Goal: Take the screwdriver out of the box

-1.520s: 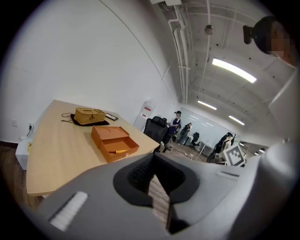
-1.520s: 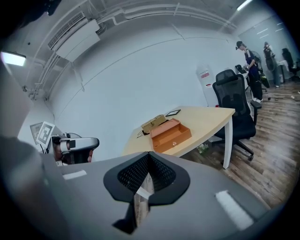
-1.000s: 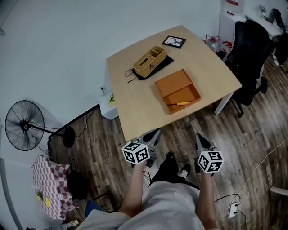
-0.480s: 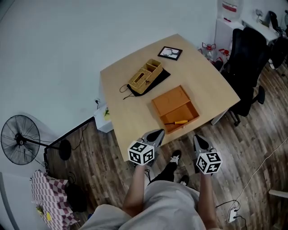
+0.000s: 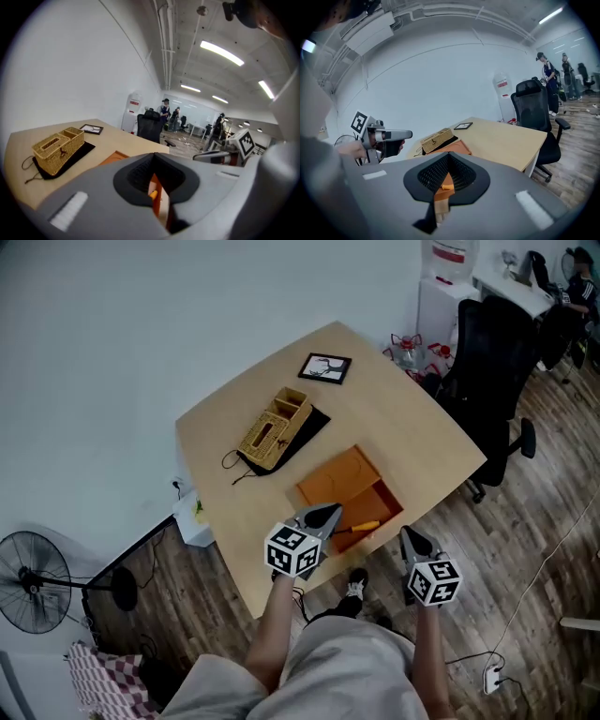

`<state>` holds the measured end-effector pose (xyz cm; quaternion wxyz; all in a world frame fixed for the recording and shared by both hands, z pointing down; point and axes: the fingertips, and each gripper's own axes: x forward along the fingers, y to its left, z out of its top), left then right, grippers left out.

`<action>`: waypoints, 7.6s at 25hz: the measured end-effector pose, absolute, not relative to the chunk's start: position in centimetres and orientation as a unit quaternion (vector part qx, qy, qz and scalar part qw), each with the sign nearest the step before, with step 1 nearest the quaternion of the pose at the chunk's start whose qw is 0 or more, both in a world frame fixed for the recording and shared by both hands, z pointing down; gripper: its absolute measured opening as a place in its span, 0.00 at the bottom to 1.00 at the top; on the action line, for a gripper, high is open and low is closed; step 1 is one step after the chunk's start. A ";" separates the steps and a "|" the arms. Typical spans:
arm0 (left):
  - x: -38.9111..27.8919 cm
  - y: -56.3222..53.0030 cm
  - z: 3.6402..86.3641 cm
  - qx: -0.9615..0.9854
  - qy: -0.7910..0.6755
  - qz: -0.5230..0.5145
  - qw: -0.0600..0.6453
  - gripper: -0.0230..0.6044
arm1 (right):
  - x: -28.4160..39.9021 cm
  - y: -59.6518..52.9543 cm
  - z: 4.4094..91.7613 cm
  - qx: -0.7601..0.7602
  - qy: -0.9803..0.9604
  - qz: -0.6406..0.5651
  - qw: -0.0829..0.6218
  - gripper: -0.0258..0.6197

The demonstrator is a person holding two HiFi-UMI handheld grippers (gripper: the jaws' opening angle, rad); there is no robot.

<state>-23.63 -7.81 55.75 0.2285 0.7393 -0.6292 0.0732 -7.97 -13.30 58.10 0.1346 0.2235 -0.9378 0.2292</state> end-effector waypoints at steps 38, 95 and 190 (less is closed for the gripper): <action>-17.2 -10.9 76.3 0.810 -0.327 0.398 0.281 0.24 | -9.1 -16.7 63.5 0.326 -0.892 0.255 0.185 0.04; -17.3 -10.2 80.5 0.757 -0.359 0.484 0.251 0.27 | -12.1 -15.7 66.7 0.278 -0.893 0.271 0.230 0.04; -20.6 -13.5 62.3 0.812 -0.506 0.059 0.285 0.27 | -11.1 -15.9 65.5 0.298 -0.896 0.281 0.173 0.04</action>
